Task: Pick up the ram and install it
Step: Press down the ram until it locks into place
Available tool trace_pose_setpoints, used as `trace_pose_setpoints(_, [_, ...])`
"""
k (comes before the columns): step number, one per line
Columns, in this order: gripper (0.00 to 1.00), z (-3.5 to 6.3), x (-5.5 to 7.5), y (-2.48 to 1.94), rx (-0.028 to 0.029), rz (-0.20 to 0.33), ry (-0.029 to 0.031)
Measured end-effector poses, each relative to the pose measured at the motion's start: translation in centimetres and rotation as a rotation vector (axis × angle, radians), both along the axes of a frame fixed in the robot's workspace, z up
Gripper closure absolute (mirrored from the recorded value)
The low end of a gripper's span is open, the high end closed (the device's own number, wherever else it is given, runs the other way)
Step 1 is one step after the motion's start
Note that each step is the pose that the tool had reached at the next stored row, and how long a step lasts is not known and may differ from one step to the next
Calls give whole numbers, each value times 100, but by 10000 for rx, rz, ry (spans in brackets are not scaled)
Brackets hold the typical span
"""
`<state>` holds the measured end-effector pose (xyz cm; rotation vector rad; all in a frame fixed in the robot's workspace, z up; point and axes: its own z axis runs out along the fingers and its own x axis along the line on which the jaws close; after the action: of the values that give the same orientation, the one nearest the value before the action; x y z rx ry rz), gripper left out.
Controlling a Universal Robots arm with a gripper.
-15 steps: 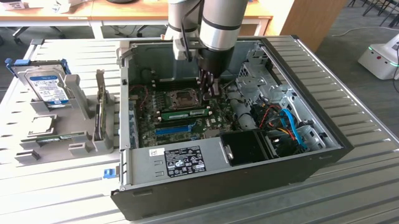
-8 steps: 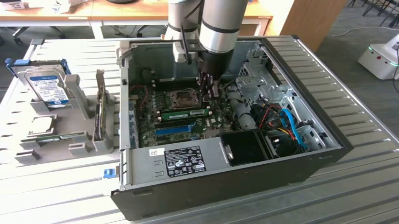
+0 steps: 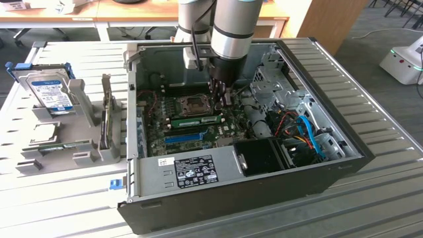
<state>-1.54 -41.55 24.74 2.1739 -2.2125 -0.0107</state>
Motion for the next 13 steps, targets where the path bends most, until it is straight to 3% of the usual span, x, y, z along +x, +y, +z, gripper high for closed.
trace_pose_setpoints(13, [89,-1,0,31,1,-1,0])
